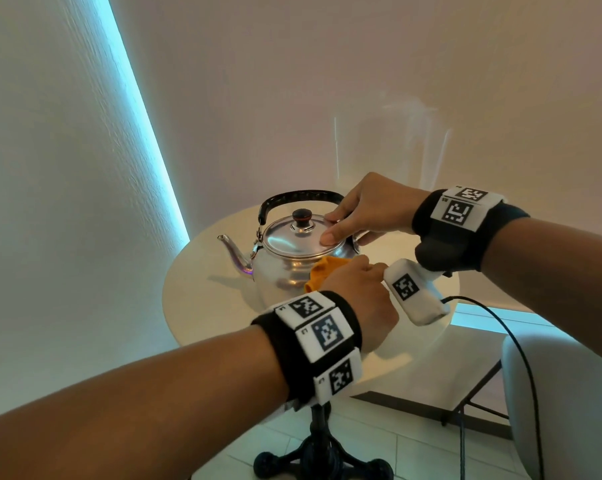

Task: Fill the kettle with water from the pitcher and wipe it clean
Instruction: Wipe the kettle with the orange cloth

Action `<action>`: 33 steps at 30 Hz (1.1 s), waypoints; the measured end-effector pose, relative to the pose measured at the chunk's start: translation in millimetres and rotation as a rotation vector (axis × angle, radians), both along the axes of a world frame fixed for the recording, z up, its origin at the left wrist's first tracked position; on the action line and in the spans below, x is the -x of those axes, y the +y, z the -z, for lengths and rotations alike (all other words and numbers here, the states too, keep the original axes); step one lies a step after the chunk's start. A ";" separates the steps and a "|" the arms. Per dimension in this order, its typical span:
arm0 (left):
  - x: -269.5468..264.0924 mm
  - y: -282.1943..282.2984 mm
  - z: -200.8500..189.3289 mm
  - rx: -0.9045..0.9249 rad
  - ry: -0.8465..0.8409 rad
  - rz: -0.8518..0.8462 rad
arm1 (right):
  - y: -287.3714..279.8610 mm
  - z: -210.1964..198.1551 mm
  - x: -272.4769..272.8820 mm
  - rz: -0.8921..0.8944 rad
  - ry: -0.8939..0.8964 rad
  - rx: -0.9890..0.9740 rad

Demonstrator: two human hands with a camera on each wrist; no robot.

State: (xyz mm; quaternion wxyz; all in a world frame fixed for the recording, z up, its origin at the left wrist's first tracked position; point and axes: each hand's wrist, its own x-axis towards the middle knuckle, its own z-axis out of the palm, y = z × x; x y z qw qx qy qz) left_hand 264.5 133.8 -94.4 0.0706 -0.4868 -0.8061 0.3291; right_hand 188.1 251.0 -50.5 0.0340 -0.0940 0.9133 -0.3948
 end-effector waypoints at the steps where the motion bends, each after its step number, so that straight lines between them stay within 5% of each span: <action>1: -0.3 -3.8 -0.5 0.021 -0.004 -0.004 | 0.2 -0.2 0.0 -0.001 -0.001 -0.001; 10: 7.6 0.3 -7.8 0.183 -0.042 0.027 | 2.1 -1.1 1.8 -0.008 -0.006 -0.018; 14: 19.7 3.5 -5.3 0.159 0.014 0.202 | 2.9 -0.5 2.6 -0.018 0.004 -0.024; 18: 16.3 -34.2 -0.1 0.105 -0.012 0.206 | 0.5 0.4 4.0 -0.004 0.020 -0.040; 27: 49.0 -133.3 26.5 -0.311 0.045 0.442 | -1.0 -0.2 2.2 0.004 0.016 -0.034; 31: 71.4 -164.5 27.8 -0.456 -0.022 0.339 | -1.3 -0.4 2.3 0.008 0.009 -0.017; 33: 81.8 -176.7 25.5 -0.698 -0.148 0.173 | -0.7 0.2 2.4 0.009 0.010 -0.012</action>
